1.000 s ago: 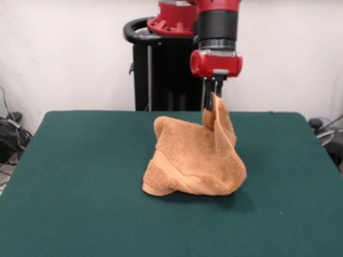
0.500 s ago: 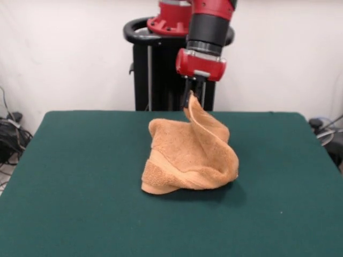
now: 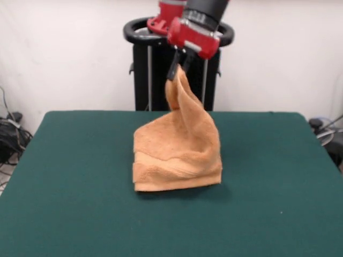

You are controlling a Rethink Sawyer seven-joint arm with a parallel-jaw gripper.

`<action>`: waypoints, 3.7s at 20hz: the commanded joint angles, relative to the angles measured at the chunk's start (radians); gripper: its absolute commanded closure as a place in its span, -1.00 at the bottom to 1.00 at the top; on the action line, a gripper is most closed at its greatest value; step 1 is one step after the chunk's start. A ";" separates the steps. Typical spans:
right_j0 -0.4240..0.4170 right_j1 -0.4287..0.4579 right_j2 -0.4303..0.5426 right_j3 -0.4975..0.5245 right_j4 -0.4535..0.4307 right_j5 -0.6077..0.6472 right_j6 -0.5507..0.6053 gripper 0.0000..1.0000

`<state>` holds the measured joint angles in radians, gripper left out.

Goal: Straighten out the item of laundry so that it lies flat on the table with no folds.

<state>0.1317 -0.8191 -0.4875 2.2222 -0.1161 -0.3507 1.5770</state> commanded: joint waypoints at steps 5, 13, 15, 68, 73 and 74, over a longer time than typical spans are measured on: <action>-0.253 -0.215 0.046 -0.117 -0.174 0.283 0.007 1.00; -0.395 -0.277 0.188 -0.188 -0.262 0.410 -0.010 1.00; -0.385 -0.266 0.184 -0.193 -0.270 0.409 0.013 1.00; -0.987 -0.157 0.876 -0.118 -0.610 0.785 -0.117 1.00; -0.926 -0.160 0.814 -0.156 -0.730 0.820 -0.029 1.00; -0.937 -0.160 0.825 -0.152 -0.723 0.822 -0.034 1.00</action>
<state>-0.8523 -0.9913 0.3864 2.1452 -0.7395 0.3535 1.5768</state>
